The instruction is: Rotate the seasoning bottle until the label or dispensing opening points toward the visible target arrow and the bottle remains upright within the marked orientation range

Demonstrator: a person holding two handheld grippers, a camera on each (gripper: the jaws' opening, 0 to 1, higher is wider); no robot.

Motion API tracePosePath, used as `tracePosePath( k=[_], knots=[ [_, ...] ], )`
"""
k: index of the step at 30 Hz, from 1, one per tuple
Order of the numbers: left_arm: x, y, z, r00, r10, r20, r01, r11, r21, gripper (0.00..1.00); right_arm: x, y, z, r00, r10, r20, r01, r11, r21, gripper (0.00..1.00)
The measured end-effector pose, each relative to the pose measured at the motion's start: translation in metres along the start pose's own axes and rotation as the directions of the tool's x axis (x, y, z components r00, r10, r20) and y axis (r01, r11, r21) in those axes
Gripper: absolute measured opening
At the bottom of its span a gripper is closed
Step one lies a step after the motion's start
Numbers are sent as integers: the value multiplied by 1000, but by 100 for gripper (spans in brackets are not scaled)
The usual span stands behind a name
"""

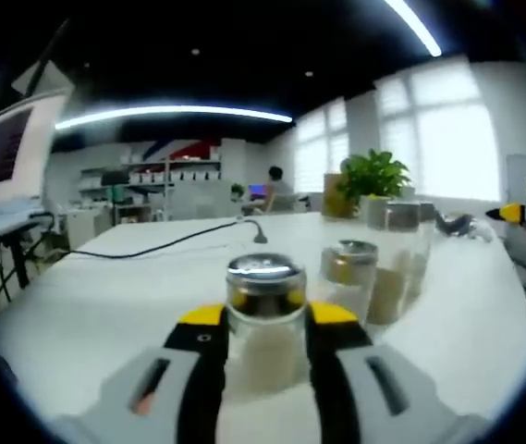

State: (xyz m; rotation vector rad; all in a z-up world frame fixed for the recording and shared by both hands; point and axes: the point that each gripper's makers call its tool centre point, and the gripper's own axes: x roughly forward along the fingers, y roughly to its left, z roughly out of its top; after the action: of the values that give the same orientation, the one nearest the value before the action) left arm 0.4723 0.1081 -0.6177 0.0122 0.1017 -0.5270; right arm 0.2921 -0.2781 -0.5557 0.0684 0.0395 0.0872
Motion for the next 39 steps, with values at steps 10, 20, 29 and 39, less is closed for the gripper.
tracePosePath(
  k=[10, 20, 29, 39],
  knots=[
    [-8, 5, 12, 997, -76, 9, 76, 995, -57, 63, 0, -4, -3, 1000, -10, -9, 10, 1000, -1, 76],
    [-11, -15, -9, 916, -363, -173, 383, 918, 102, 60, 2, -1, -4, 1000, 1, -14, -1, 1000, 5, 76],
    [1, -9, -9, 830, -521, -197, 545, 833, 95, 58, 2, -1, -3, 1000, 0, -14, 0, 1000, 0, 76],
    [9, -19, -12, 765, -609, -209, 636, 765, 100, 36, 2, 0, -3, 1000, -5, -14, 5, 1000, -3, 76]
  ],
)
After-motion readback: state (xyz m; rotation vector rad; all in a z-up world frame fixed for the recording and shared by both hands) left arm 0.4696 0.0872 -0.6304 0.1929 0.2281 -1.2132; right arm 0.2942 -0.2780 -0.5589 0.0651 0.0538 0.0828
